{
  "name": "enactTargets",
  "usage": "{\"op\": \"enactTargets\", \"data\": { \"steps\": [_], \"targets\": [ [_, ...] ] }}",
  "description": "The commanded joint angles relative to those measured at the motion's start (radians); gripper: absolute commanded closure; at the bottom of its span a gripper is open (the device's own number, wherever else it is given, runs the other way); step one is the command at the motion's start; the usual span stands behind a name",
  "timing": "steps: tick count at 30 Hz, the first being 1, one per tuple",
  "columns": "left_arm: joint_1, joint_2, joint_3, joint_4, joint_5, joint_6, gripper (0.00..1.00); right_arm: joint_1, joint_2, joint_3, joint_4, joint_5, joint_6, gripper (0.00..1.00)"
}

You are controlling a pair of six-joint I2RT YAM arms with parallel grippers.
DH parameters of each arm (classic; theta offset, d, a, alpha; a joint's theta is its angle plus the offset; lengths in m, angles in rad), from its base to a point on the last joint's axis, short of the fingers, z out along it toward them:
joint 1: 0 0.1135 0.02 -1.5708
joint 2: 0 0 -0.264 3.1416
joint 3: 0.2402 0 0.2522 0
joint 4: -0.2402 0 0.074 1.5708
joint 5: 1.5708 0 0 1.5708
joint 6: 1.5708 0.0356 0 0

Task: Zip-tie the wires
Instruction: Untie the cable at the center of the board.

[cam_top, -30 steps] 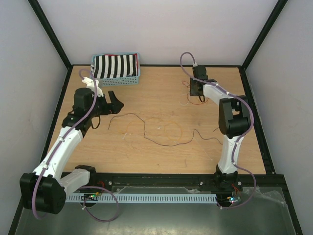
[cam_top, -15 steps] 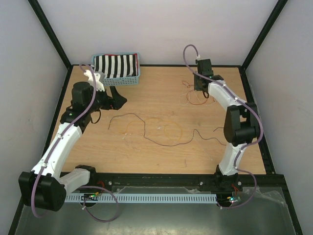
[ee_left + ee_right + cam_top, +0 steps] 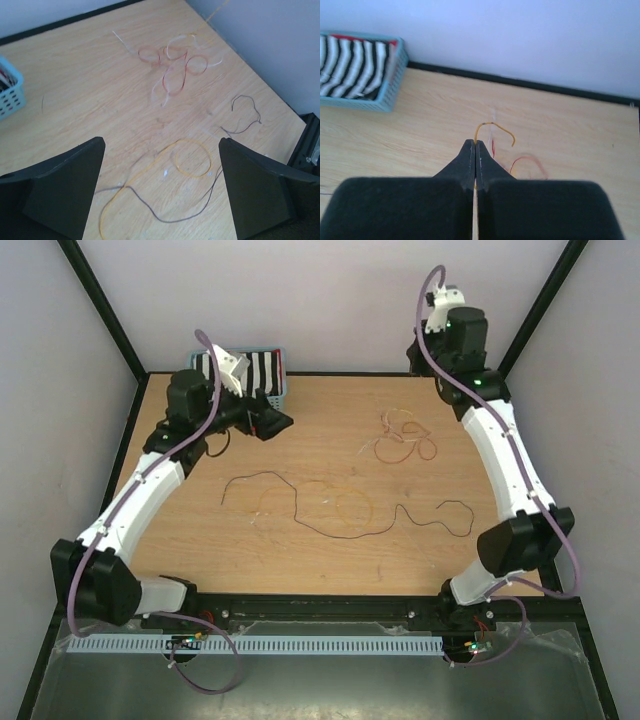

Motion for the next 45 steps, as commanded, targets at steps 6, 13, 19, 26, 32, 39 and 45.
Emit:
{"op": "enactTargets", "data": {
  "steps": [6,13,19,26,32,39,45],
  "targets": [
    [-0.039,0.124,0.124,0.185,0.076,-0.069,0.01,-0.001,-0.149,0.074,-0.024,-0.128,-0.08,1.0],
    [-0.126,0.284,0.301,0.24,0.081,0.0,0.01,-0.002,-0.187,0.031,-0.041,-0.297,-0.168,1.0],
    [-0.201,0.389,0.372,0.33,0.145,0.115,0.01,-0.002,-0.238,-0.06,-0.139,-0.494,-0.233,1.0],
    [-0.24,0.474,0.334,0.633,0.287,-0.144,0.01,-0.003,-0.251,-0.106,-0.137,-0.419,-0.094,1.0],
    [-0.318,0.524,0.24,0.951,0.202,-0.299,0.01,-0.003,-0.267,-0.104,-0.129,-0.374,0.041,1.0],
    [-0.381,0.57,0.245,1.019,0.155,-0.326,0.02,-0.003,-0.33,-0.192,-0.037,-0.372,0.122,1.0],
    [-0.363,0.562,0.2,1.022,0.1,-0.239,0.07,-0.003,-0.358,-0.218,-0.031,-0.44,0.1,1.0]
  ]
}}
